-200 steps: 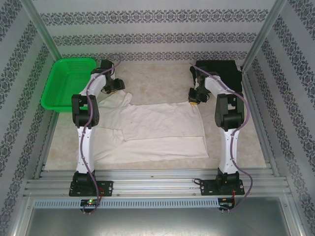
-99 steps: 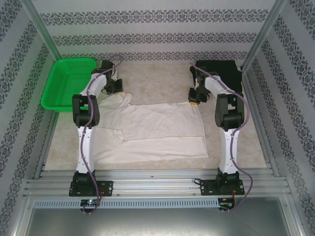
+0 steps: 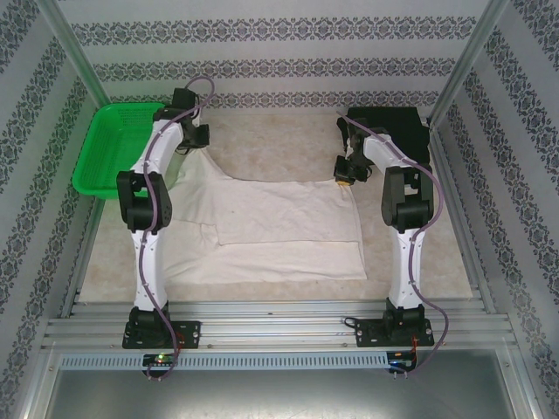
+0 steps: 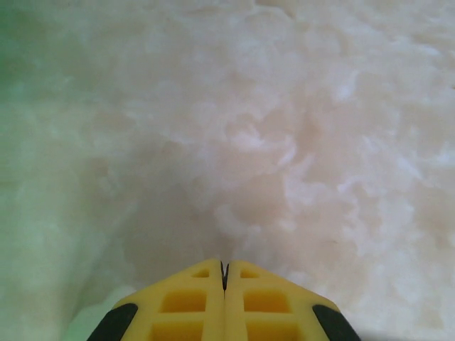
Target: Fold and stack the t-shirts
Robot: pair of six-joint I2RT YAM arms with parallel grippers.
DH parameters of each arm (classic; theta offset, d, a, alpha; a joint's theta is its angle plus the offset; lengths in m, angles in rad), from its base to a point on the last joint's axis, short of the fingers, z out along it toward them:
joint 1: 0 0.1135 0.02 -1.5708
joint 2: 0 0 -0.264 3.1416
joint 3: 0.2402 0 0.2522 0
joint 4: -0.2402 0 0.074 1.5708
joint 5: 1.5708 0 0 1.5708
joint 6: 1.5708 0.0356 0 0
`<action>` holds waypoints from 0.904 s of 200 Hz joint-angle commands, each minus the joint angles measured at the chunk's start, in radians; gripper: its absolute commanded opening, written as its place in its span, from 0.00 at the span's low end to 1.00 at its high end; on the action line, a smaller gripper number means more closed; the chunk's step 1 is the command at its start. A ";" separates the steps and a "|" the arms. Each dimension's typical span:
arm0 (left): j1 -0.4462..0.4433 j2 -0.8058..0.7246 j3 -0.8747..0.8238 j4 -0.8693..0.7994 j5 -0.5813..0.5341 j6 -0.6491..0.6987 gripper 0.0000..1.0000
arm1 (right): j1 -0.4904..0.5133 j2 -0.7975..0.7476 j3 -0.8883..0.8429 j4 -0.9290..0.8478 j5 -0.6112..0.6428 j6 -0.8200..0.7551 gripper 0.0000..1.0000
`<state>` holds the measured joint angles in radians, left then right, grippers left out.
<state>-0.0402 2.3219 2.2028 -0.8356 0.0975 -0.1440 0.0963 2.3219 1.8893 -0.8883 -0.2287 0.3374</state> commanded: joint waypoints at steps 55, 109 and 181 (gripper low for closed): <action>-0.041 -0.174 -0.253 0.142 -0.131 0.035 0.00 | 0.002 -0.079 -0.052 0.027 -0.021 0.016 0.00; -0.020 -0.256 -0.354 0.204 -0.172 0.056 0.00 | -0.016 -0.197 -0.136 0.128 -0.001 0.018 0.00; -0.012 -0.317 -0.405 0.252 -0.168 0.094 0.00 | -0.029 -0.245 -0.164 0.146 -0.009 -0.004 0.00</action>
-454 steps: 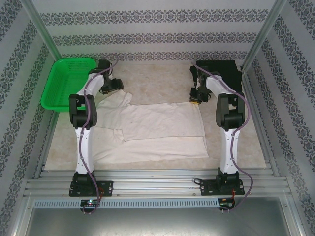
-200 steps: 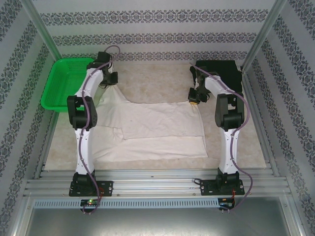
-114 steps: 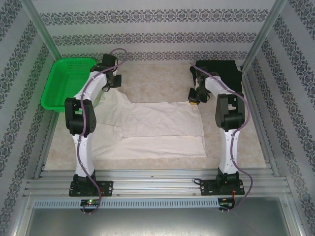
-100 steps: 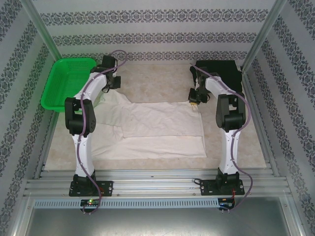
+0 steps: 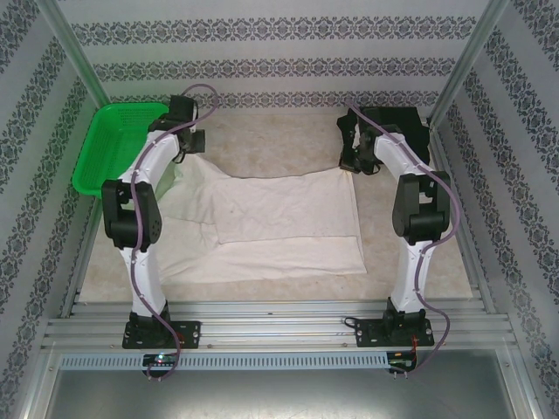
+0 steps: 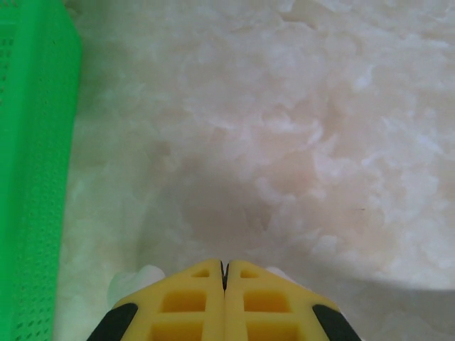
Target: Fold and stack the t-shirts
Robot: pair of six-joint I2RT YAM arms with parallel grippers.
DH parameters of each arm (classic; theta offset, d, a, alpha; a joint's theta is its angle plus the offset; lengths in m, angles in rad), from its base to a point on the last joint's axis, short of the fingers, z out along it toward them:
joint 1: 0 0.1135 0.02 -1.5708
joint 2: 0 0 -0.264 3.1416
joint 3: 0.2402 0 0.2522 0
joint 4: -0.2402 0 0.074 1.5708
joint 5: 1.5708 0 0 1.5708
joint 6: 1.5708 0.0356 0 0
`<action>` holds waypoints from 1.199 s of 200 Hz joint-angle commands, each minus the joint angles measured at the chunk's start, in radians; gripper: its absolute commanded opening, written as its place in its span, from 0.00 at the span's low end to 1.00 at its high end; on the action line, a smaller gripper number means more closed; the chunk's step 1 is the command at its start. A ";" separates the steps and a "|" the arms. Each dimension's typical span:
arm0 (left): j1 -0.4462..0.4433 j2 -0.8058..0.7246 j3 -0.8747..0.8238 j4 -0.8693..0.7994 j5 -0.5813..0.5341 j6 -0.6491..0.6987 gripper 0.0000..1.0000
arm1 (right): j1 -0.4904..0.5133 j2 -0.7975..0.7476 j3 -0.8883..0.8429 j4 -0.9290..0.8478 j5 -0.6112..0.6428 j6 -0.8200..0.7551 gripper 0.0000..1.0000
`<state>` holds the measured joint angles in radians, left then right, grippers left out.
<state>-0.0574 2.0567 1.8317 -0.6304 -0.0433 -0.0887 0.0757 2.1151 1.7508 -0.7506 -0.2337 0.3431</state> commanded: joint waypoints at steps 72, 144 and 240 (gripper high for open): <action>0.008 -0.193 -0.186 0.098 -0.012 0.032 0.00 | -0.008 -0.124 -0.137 0.044 -0.020 -0.034 0.00; 0.008 -0.451 -0.480 0.132 0.019 -0.077 0.00 | -0.009 -0.276 -0.349 0.065 -0.012 -0.065 0.00; 0.008 -0.730 -0.836 0.073 -0.012 -0.264 0.00 | -0.010 -0.416 -0.573 0.051 -0.007 -0.037 0.00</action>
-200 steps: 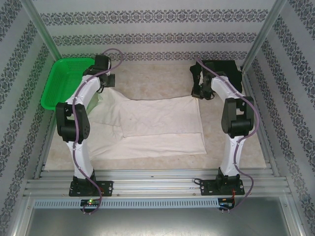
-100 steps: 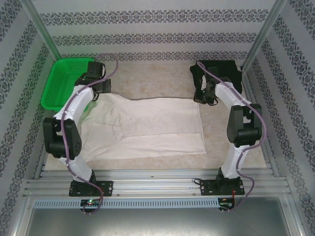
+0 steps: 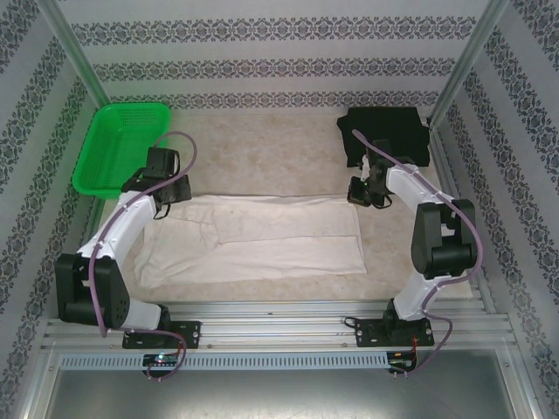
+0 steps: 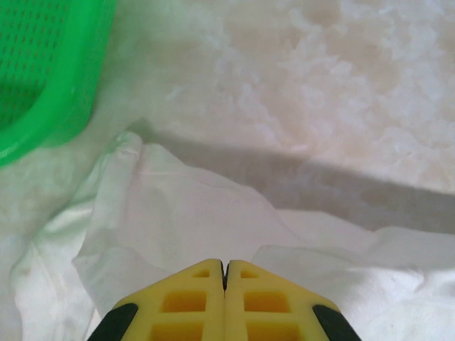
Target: Fold and stack the t-shirts
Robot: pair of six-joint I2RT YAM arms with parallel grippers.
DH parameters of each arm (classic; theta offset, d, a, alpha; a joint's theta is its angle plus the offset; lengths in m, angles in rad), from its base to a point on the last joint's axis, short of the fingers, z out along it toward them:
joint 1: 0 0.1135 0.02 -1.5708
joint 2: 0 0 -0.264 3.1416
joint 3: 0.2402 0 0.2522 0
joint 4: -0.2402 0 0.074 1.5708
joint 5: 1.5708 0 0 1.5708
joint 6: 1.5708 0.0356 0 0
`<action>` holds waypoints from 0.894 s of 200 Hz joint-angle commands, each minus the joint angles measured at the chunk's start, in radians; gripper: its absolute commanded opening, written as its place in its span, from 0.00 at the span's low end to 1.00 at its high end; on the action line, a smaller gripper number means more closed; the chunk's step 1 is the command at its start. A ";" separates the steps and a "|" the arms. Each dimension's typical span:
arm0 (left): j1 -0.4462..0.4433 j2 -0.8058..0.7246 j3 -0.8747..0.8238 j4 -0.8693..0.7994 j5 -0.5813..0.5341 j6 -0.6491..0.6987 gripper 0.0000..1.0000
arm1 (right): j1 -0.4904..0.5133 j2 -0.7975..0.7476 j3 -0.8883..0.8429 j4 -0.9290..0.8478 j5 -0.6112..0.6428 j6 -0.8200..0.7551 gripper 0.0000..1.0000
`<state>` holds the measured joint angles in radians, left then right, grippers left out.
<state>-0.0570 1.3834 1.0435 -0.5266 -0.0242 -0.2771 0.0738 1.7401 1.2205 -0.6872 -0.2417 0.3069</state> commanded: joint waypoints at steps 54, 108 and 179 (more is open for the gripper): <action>0.008 -0.110 -0.135 -0.057 -0.075 -0.129 0.00 | -0.002 -0.087 -0.132 -0.025 0.004 0.024 0.00; 0.008 -0.172 -0.211 -0.061 -0.082 -0.176 0.00 | 0.005 -0.134 -0.200 -0.034 0.007 0.040 0.00; 0.008 -0.223 -0.279 -0.085 -0.090 -0.207 0.00 | 0.013 -0.142 -0.261 -0.020 0.030 0.063 0.00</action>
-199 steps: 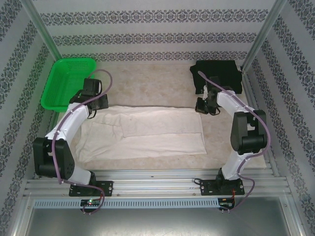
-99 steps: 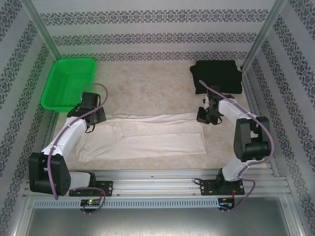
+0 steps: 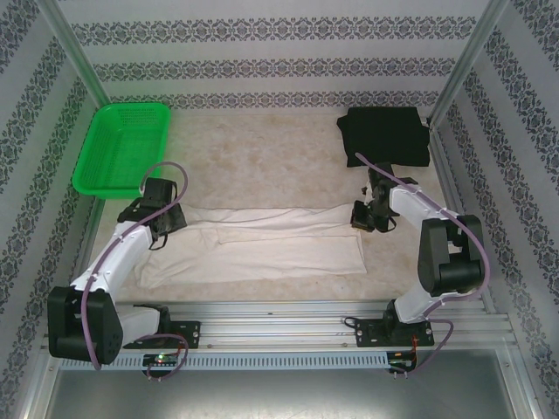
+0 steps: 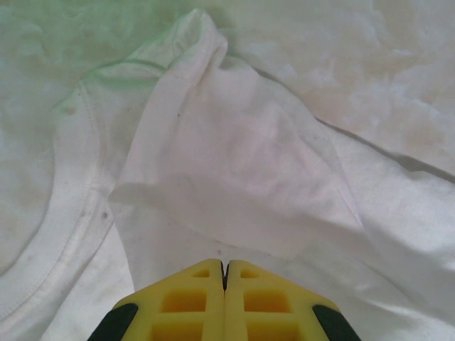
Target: Fold and stack the t-shirts
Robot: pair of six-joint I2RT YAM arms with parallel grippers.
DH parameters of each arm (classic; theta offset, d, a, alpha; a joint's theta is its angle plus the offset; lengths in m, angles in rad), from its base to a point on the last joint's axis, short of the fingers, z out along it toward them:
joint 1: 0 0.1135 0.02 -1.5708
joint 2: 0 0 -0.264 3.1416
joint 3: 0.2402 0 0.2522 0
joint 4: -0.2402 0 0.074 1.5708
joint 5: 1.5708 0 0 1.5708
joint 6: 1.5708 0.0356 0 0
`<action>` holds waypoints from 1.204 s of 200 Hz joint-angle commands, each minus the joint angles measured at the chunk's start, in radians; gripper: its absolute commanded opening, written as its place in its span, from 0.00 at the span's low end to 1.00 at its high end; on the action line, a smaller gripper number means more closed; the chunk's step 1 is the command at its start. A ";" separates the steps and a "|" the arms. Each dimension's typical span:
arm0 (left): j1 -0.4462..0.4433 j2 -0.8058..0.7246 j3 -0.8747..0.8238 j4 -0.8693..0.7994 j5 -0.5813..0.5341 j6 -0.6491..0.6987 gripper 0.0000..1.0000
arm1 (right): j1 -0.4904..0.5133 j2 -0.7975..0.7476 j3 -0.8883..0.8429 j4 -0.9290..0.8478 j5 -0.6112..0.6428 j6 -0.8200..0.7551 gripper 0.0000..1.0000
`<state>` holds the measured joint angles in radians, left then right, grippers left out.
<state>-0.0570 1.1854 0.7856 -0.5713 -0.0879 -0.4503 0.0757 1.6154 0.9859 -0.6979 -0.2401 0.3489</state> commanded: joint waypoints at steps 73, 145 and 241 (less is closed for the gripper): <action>0.008 -0.001 -0.062 -0.060 -0.036 -0.073 0.00 | 0.022 -0.026 -0.076 0.006 0.042 0.042 0.03; 0.008 0.005 -0.068 -0.087 -0.018 -0.127 0.52 | 0.019 -0.047 -0.059 -0.017 0.078 0.062 0.51; 0.045 0.000 -0.028 -0.072 0.044 -0.202 0.83 | 0.116 -0.343 -0.062 0.120 -0.130 -0.007 0.98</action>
<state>-0.0422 1.1416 0.7475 -0.6960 -0.1486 -0.6384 0.1360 1.3426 0.9279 -0.6724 -0.2600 0.3717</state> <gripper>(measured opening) 0.805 0.938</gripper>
